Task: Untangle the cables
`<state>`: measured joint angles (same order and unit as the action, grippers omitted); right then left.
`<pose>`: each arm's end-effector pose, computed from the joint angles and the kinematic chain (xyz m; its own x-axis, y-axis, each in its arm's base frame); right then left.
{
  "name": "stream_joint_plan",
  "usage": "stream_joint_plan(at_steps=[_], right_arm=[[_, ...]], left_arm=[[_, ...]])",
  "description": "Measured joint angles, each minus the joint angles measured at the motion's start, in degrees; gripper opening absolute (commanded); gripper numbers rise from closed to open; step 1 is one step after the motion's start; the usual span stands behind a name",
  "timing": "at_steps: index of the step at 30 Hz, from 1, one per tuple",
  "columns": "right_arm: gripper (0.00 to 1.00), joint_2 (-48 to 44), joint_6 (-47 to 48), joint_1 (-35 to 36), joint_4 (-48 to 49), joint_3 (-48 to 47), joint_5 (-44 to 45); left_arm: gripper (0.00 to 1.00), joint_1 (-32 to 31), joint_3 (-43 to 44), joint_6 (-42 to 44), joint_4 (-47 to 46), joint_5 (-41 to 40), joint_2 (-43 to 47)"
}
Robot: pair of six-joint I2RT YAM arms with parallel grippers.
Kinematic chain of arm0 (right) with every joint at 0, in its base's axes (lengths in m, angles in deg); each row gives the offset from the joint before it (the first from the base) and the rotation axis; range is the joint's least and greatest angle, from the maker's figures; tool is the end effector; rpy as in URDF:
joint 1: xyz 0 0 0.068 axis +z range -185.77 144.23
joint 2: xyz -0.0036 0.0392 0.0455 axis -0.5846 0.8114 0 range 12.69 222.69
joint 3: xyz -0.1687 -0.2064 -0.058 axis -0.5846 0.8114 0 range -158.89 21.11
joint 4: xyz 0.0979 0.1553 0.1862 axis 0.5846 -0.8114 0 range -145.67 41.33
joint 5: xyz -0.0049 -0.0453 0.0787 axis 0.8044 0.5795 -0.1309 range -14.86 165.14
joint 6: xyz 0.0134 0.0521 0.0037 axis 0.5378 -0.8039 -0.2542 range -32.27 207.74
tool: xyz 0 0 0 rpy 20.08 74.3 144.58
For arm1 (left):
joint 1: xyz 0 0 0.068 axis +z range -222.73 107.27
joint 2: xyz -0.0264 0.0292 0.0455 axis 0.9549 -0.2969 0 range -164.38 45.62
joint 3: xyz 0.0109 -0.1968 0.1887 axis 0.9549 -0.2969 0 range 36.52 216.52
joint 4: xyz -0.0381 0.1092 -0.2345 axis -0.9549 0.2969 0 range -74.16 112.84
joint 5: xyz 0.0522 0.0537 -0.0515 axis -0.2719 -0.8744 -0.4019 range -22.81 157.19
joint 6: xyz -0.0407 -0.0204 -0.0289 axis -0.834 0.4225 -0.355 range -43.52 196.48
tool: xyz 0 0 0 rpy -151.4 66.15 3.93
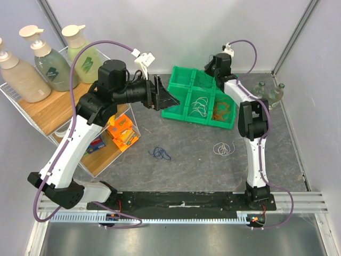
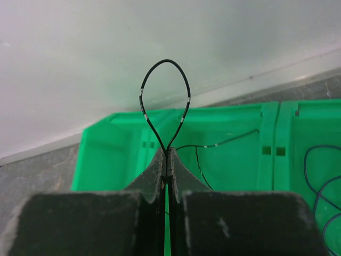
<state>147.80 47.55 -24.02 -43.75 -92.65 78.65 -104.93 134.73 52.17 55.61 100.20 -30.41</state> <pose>0.5509 0.1124 0.2356 -0.3056 0.5942 -0.7440 0.0671 0.7928 0.6057 0.2092 -0.1547 0.4863 -0.5980 -0.0314 -0.8008 0.7024 0.4607 -0.5426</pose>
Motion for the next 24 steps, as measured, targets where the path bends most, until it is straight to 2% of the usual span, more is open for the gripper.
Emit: stream_joint_plan(at_steps=[5,10,11,15,17,24], right_arm=[[0.0,1.8,0.0,0.3,-6.0,-1.2,0.7],[0.08,4.1,3.2,0.9,-12.2,-5.2,1.5],[0.11,4.2,3.9,1.0,-13.1,-5.3,1.5],[0.38,4.3,6.8,1.2,-17.8,-6.8,1.9],[0.48,4.3,7.8,1.2,-19.7,-8.2,2.3],[0.7,2.2,11.9,1.2,-23.7,-9.9,3.4]], left_arm=[[0.77,0.0,0.1,0.0,0.4,0.1,0.0],[0.77,0.0,0.0,0.0,0.5,0.1,0.0],[0.77,0.0,0.0,0.0,0.5,0.1,0.0],[0.77,0.0,0.0,0.0,0.6,0.0,0.0],[0.77,0.0,0.0,0.0,0.6,0.1,0.1],[0.77,0.0,0.4,-0.3,0.8,0.4,-0.1]])
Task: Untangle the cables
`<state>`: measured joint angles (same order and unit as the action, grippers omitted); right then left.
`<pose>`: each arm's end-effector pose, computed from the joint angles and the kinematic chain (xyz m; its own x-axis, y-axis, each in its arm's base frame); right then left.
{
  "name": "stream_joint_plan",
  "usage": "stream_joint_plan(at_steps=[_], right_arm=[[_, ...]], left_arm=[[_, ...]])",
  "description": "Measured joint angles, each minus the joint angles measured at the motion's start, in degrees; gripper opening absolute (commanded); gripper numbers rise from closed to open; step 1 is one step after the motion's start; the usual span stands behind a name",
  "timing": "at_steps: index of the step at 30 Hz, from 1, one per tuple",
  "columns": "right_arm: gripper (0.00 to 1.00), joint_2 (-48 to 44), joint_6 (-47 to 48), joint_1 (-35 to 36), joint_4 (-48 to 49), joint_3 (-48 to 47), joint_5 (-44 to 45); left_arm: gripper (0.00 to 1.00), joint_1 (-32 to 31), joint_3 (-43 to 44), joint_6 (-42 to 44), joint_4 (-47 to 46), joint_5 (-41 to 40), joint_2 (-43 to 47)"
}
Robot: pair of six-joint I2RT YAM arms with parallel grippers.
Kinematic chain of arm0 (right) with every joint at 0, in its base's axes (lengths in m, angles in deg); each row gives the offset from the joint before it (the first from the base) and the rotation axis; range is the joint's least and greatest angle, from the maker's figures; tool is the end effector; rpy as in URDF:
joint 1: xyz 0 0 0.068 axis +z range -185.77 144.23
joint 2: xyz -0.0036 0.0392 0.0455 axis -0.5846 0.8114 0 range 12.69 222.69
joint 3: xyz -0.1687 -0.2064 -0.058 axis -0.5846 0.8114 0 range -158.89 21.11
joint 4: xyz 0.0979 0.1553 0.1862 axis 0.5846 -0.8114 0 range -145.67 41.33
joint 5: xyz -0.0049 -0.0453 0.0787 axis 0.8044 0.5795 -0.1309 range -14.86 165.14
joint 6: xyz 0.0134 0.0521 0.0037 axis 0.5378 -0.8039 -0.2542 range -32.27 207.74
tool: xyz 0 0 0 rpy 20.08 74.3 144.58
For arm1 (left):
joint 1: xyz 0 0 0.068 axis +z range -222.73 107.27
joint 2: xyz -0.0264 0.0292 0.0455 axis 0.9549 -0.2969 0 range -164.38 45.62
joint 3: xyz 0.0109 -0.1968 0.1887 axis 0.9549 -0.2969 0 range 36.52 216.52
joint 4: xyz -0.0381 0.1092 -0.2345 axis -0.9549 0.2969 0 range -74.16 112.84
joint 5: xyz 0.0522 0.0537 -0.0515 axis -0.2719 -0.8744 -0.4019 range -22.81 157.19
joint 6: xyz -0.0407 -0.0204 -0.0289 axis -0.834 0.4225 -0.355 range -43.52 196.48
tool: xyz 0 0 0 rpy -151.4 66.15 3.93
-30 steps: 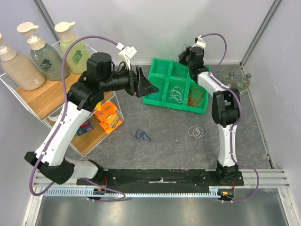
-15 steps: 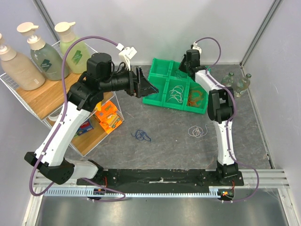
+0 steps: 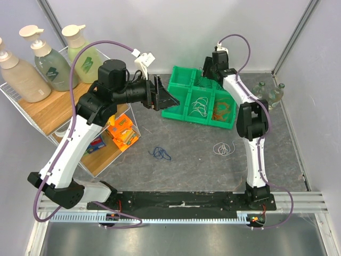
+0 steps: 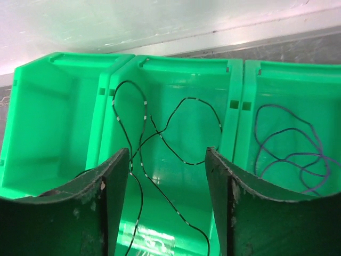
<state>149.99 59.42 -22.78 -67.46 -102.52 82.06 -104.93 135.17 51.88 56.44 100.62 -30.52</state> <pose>0.5453 0.1214 0.2343 -0.5192 0.3634 -0.7735 0.1386 0.9289 0.3434 0.2084 -0.1545 0.4868 -0.6086 -0.0273 -0.7930 0.6978 0.4572 -0.5514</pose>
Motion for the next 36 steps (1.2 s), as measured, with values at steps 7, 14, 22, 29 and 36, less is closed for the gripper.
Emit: stream_joint_plan(at_steps=[7,14,22,29,36], right_arm=[[0.79,-4.6,6.2,1.6,-1.5,0.0,1.9],[0.73,-5.3,8.3,7.5,-1.0,0.0,2.2],[0.52,-4.1,7.8,10.3,-0.8,0.0,2.2],[0.5,-1.9,7.3,9.7,-1.2,0.3,3.5],[0.21,-1.4,7.9,9.5,-1.2,0.3,3.7]], left_arm=[[0.77,0.0,-0.3,-0.3,-0.1,0.4,0.0],[0.77,0.0,-2.4,-0.4,0.0,1.2,1.4],[0.77,0.0,-3.2,-0.4,0.0,1.0,2.7],[0.78,0.0,-3.1,-0.4,0.1,0.1,2.7],[0.78,0.0,-0.7,0.0,0.6,0.1,0.5]])
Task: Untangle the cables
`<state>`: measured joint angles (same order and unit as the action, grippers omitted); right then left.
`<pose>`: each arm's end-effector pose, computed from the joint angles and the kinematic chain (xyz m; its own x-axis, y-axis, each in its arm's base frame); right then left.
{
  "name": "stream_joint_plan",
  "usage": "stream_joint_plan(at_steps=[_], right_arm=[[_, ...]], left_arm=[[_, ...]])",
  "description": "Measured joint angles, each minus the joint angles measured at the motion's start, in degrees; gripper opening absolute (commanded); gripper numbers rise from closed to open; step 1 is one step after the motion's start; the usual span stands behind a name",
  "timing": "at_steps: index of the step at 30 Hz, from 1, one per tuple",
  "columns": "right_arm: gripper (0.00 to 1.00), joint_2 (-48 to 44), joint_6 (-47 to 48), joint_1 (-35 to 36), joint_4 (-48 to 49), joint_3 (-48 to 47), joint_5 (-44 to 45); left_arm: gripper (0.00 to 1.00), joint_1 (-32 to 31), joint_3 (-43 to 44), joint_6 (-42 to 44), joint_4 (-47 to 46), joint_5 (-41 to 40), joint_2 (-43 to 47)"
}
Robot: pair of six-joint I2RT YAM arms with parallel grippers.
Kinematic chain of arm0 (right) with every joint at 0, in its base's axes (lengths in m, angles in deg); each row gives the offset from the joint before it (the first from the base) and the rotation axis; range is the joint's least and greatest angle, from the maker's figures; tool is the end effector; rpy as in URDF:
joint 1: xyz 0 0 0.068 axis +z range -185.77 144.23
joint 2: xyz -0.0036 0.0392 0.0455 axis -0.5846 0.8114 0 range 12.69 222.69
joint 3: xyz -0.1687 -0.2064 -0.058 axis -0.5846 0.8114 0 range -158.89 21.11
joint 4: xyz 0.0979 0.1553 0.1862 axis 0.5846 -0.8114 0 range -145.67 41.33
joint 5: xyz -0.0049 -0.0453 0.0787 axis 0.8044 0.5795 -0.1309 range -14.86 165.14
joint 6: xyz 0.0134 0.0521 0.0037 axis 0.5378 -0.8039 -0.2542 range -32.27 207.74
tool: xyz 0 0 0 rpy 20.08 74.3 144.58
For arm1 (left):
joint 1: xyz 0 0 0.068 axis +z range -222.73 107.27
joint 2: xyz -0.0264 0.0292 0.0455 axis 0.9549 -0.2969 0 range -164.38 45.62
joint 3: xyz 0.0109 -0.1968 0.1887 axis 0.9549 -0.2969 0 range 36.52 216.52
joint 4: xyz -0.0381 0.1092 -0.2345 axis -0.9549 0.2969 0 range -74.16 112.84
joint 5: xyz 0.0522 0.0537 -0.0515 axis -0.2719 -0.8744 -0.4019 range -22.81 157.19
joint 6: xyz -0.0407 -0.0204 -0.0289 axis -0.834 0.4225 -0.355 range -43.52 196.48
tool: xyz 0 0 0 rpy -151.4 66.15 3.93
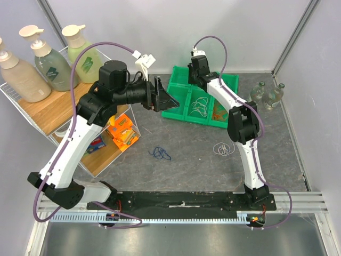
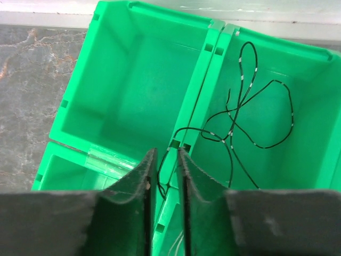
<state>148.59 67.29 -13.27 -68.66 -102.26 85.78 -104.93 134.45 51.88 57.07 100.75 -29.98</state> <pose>0.5141 0.2059 0.2441 -0.5464 0.1452 -0.8248 -0.0444 0.9785 0.2016 0.2063 -0.1532 0.4842 -0.6184 -0.0205 -0.7856 0.6920 0.4595 -0.5568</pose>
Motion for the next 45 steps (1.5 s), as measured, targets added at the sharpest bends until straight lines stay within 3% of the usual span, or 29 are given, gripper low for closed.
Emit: stream_joint_plan(at_steps=[5,17,19,23,25,27,32,37,41,42,45], right_arm=[[0.0,0.0,-0.2,-1.0,0.0,0.0,-0.3],[0.0,4.5,4.0,-6.8,1.0,-5.5,0.7],[0.13,5.7,4.6,-7.0,1.0,-5.8,0.9],[0.26,7.1,5.0,-6.6,0.0,-5.8,0.9],[0.39,7.3,5.2,-6.5,-1.6,-6.2,1.0],[0.58,7.3,5.1,-6.2,-2.8,-7.4,1.4],[0.87,4.6,4.9,-6.1,-7.2,-11.0,2.8],[0.95,-12.3,2.9,-5.9,-9.6,3.9,4.9],[0.95,-33.4,0.0,-5.8,-9.7,24.3,4.9],[0.95,-41.7,-1.4,-5.8,-9.3,33.0,4.5],[0.91,-54.5,-3.8,-5.7,-10.1,46.6,3.8]], left_arm=[[0.78,0.0,0.1,0.0,0.7,0.0,-0.8],[0.77,0.0,0.1,0.3,2.2,0.0,-0.7],[0.77,0.0,0.0,0.3,2.3,0.0,-0.7],[0.77,0.0,-1.1,0.2,2.6,0.0,-0.5],[0.76,0.0,-2.1,0.2,3.1,0.0,-0.2],[0.75,0.0,-2.7,0.2,3.6,0.0,-0.2],[0.74,0.0,-2.9,-0.4,4.0,0.1,-0.3],[0.73,0.0,-2.9,-2.0,3.8,2.7,-2.0],[0.73,-0.3,-2.9,-3.1,3.6,4.3,-4.7],[0.73,-0.5,-2.9,-3.5,3.4,4.5,-5.4],[0.73,-1.1,-2.9,-4.5,2.9,5.5,-7.0]])
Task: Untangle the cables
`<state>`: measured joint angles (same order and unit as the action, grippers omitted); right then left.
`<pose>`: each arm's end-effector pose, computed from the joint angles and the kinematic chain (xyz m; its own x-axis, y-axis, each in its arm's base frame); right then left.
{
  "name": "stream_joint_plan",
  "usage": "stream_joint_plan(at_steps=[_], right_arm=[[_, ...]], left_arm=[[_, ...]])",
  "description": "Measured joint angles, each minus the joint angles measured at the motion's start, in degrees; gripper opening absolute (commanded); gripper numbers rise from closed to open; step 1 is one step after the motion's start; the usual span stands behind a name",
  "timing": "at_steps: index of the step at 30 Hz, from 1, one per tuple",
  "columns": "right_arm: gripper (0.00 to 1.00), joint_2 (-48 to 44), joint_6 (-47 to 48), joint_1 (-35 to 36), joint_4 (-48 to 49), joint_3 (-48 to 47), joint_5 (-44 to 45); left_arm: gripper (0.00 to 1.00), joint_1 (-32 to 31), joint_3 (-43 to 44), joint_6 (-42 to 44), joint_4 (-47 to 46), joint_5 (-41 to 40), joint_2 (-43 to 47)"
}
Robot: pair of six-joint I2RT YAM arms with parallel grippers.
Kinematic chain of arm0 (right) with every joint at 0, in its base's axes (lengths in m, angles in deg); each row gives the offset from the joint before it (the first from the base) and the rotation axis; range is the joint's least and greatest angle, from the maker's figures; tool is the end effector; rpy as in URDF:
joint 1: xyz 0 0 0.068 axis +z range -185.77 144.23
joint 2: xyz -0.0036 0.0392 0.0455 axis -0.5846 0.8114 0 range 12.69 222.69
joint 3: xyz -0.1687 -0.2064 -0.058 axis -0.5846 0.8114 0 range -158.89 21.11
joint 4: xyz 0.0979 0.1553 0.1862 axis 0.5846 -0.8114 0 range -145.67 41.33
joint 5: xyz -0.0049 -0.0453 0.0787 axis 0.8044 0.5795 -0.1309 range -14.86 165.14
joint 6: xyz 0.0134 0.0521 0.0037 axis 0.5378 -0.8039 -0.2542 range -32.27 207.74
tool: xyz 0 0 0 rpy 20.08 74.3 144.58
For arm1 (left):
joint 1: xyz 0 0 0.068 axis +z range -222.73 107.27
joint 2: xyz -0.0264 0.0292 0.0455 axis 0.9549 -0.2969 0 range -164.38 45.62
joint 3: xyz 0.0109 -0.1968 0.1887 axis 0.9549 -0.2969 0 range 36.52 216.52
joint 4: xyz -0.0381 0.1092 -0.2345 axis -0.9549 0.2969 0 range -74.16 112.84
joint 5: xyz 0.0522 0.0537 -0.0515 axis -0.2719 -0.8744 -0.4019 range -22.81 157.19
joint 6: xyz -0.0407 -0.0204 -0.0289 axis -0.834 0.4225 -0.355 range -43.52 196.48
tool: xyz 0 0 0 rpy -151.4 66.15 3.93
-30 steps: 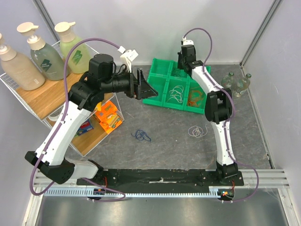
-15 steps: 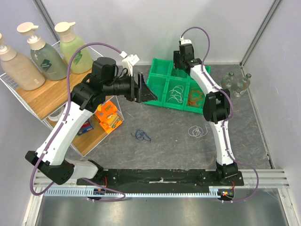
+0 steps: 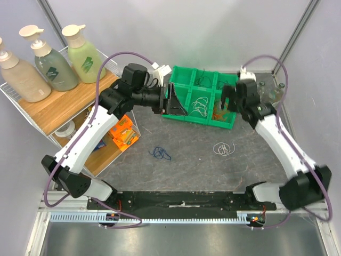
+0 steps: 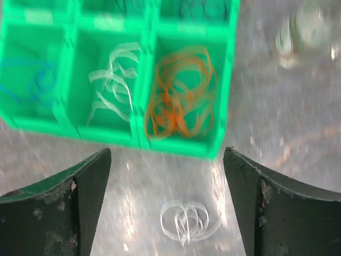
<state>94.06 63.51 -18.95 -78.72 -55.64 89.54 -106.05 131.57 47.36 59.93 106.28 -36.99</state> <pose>0.3077 0.0838 0.3529 -0.5312 0.2546 -0.8081 0.1462 0.9670 0.2086 0.2374 -0.1830 0.4333 -0.8089 0.0797 -0.5825 0.5508 0.4493 -0.7034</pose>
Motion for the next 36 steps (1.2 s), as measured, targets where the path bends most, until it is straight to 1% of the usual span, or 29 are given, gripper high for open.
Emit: stream_joint_plan(at_steps=[2,4,7,11,15,17,21,22,23,25,28,30,33,36], right_arm=[[0.85,-8.5,-1.7,0.0,-2.8,9.4,-1.4],[0.79,-14.8,-3.4,0.0,-6.1,16.8,-3.7],[0.73,-19.2,-5.3,-0.1,-10.8,24.7,-9.3],[0.7,-20.9,-6.6,0.0,-14.4,32.6,-14.9],[0.68,-18.7,-5.9,0.1,-14.5,33.7,-16.2],[0.64,-15.4,-5.2,0.0,-13.4,33.7,-16.1],[0.62,-8.4,-3.7,0.0,-11.9,33.5,-15.7],[0.59,-7.2,-3.3,0.0,-11.4,33.4,-15.6],[0.56,-6.4,-3.1,0.1,-10.8,33.2,-15.6],[0.43,-5.1,-2.8,0.1,-9.2,33.1,-15.8],[0.31,-2.6,-2.8,0.1,-6.5,33.1,-16.3],[0.16,-0.9,-2.8,0.4,-5.5,33.1,-16.5],[0.0,-0.7,-3.3,2.1,-4.7,33.1,-16.2],[0.0,-1.0,-4.1,4.4,-4.8,31.6,-16.1]], left_arm=[[0.73,-0.8,-0.1,-0.4,-0.7,0.3,-0.7],[0.72,-2.0,-0.1,-1.0,-1.3,0.5,-1.4],[0.72,-4.1,-0.1,-2.0,-2.3,1.0,-2.9],[0.72,-6.5,0.3,-2.7,-2.7,1.5,-5.6],[0.72,-7.8,0.6,-3.3,-2.7,1.5,-6.7],[0.72,-7.8,1.0,-3.4,-2.7,1.5,-6.7],[0.72,-7.8,2.1,-3.4,-2.9,1.4,-6.7],[0.72,-7.8,2.1,-3.4,-2.9,1.2,-6.6],[0.72,-7.8,2.1,-3.4,-2.9,1.0,-6.6],[0.72,-7.9,2.1,-3.4,-2.8,0.4,-6.6],[0.72,-7.8,2.4,-3.4,-2.4,-0.2,-6.6],[0.72,-7.8,2.8,-3.4,-2.2,-0.6,-6.6],[0.72,-7.8,3.0,-3.4,-2.0,-1.5,-6.0],[0.72,-7.8,3.0,-3.4,-1.7,-1.8,-5.3]])
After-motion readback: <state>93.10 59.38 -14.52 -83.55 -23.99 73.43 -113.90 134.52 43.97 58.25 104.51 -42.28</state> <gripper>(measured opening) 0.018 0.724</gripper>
